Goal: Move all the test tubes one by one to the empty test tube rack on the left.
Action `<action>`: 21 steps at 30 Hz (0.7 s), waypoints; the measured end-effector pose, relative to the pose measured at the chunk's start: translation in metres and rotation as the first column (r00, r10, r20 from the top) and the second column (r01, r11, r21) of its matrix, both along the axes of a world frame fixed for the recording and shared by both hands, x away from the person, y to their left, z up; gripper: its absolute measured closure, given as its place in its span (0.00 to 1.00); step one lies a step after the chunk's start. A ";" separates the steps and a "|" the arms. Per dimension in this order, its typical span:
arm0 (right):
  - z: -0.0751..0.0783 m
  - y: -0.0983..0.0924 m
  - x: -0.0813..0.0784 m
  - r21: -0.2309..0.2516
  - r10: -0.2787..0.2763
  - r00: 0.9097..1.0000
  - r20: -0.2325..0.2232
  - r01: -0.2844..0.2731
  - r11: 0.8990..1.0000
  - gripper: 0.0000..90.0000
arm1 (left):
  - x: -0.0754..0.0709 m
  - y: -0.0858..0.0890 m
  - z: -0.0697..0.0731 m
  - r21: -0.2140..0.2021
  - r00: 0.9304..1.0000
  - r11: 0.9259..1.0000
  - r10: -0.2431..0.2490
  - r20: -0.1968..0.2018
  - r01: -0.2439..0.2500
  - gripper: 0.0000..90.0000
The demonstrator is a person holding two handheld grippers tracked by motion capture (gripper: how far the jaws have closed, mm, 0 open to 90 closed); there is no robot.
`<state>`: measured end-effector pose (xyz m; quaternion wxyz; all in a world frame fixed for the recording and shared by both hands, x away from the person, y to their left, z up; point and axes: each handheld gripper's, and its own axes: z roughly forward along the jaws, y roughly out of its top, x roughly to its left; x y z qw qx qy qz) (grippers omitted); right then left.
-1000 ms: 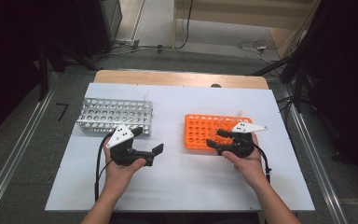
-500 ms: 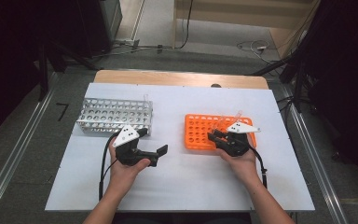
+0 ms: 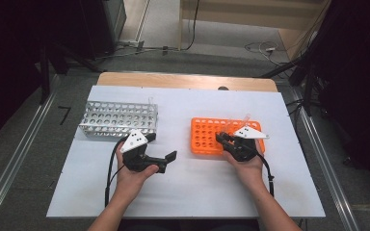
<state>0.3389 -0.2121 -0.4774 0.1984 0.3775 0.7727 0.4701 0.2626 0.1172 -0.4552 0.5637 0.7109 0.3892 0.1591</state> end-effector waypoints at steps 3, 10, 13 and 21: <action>0.007 -0.003 -0.002 0.019 0.005 1.000 0.010 -0.005 1.000 0.82 | -0.001 -0.001 0.000 -0.002 1.000 1.000 -0.003 0.004 0.003 0.00; 0.028 -0.005 -0.012 0.053 0.049 0.998 0.043 -0.051 0.997 0.82 | -0.004 -0.002 0.004 -0.001 1.000 1.000 -0.011 0.011 0.011 0.00; 0.032 0.001 -0.018 0.053 0.093 0.995 0.033 -0.094 0.994 0.82 | -0.005 -0.003 0.006 -0.002 1.000 1.000 -0.024 0.018 0.025 0.01; 0.034 0.023 -0.034 0.022 0.202 0.979 0.012 -0.202 0.979 0.82 | -0.008 -0.010 0.012 -0.021 0.998 0.998 -0.059 0.033 0.060 0.04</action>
